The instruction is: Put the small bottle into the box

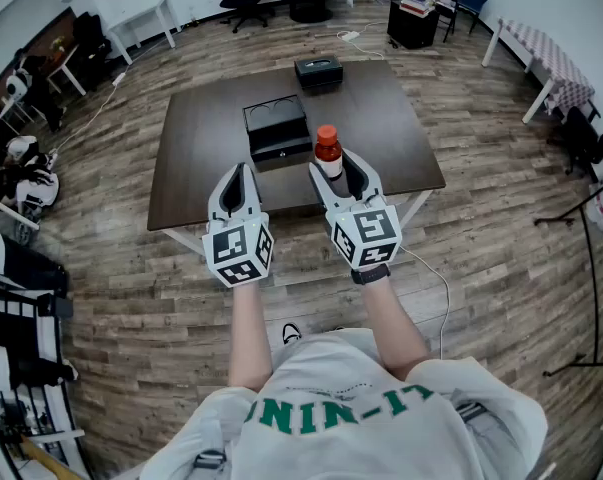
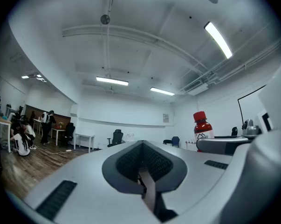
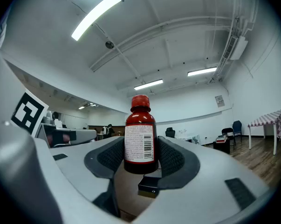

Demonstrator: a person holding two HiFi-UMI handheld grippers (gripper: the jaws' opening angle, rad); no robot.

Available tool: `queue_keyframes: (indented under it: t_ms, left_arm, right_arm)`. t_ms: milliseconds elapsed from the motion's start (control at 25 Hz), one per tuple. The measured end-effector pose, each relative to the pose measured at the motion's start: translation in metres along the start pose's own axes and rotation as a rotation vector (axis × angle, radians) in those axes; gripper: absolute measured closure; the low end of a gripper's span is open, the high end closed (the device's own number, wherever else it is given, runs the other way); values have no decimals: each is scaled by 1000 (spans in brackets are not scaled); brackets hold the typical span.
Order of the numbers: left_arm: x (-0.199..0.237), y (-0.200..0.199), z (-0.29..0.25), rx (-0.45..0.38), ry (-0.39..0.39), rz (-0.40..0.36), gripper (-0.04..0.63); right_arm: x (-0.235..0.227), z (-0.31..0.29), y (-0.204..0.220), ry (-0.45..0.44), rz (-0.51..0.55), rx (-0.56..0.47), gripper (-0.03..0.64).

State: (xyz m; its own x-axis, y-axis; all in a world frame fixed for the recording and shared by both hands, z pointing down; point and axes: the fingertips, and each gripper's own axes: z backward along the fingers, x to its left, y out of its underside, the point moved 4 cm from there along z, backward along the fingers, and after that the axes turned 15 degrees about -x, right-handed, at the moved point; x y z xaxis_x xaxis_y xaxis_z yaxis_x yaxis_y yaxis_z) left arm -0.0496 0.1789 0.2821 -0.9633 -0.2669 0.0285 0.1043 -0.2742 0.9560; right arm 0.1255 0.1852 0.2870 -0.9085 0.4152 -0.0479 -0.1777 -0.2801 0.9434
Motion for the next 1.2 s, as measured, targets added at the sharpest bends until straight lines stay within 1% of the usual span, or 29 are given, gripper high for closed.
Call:
queue_keyframes:
  t_ms: [160,360,600,720,960,1080,1200]
  left_arm:
    - [-8,3,2,13,0,-11,591]
    - [-27,6,5,18,10,-32,591]
    - [-42,13,11,27,-8,-5,591]
    - [-45,17,14,33,-13,5,591]
    - [-30,33,0,51,-38,6,591]
    - [-17,50,-23,72,-33,-2,591]
    - [5,67,-56,82,-23,5,591]
  right_arm:
    - [-5,6,0,-3,4,12,391]
    - [-18,17,5,4,0,54,391]
    - [-26,30,10,-21,-31,63,391]
    - [-29,33,16,-18,-55,62,391]
    - [-31,19,39,-20,-67,103,391]
    - [-37,-6,57,-6,-69,118,391]
    - [-41,-41,77,13,-80,117,390]
